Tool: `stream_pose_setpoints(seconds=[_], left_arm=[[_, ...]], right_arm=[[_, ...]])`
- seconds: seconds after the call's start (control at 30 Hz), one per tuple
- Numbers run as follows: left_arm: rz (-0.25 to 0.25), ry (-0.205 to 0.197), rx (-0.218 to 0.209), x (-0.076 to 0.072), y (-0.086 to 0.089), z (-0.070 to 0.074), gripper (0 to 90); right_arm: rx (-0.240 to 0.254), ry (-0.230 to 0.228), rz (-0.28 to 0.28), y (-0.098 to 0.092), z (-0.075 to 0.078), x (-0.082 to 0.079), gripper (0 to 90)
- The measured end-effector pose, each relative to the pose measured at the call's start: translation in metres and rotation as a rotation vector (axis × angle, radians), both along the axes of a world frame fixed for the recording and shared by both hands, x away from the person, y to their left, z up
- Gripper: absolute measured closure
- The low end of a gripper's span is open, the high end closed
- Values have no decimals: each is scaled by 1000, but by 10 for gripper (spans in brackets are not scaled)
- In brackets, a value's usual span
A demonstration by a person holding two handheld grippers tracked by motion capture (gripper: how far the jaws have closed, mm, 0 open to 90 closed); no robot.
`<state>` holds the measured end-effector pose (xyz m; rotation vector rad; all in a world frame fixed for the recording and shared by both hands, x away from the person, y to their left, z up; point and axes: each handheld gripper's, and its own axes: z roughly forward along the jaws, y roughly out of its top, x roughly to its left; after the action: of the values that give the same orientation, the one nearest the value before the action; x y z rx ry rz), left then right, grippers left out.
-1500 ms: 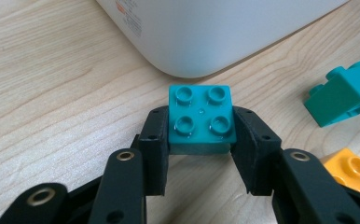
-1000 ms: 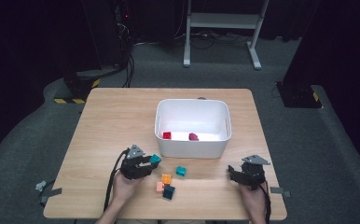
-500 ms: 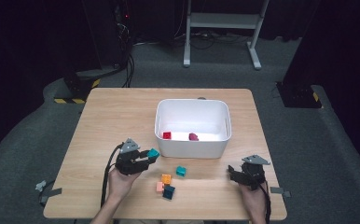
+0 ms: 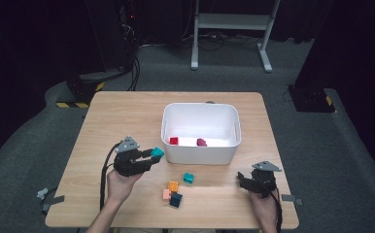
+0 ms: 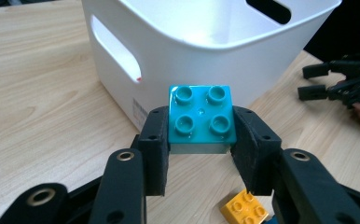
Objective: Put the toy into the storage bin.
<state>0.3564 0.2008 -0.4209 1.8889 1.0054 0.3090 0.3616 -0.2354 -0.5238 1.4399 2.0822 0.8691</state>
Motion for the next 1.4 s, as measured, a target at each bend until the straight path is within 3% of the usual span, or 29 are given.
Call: stream_pose_setpoints(seconds=[0.7, 1.1, 1.4], left_arm=[[-27, -37, -46, 16, -1, 44, 588], [-65, -43, -48, 36, -22, 66, 588], [-78, -35, -44, 50, -41, 71, 588]], right_arm=[[0, 0, 0, 0, 0, 0, 235], [2, 1, -1, 0, 0, 0, 235], [1, 0, 3, 0, 0, 0, 234]])
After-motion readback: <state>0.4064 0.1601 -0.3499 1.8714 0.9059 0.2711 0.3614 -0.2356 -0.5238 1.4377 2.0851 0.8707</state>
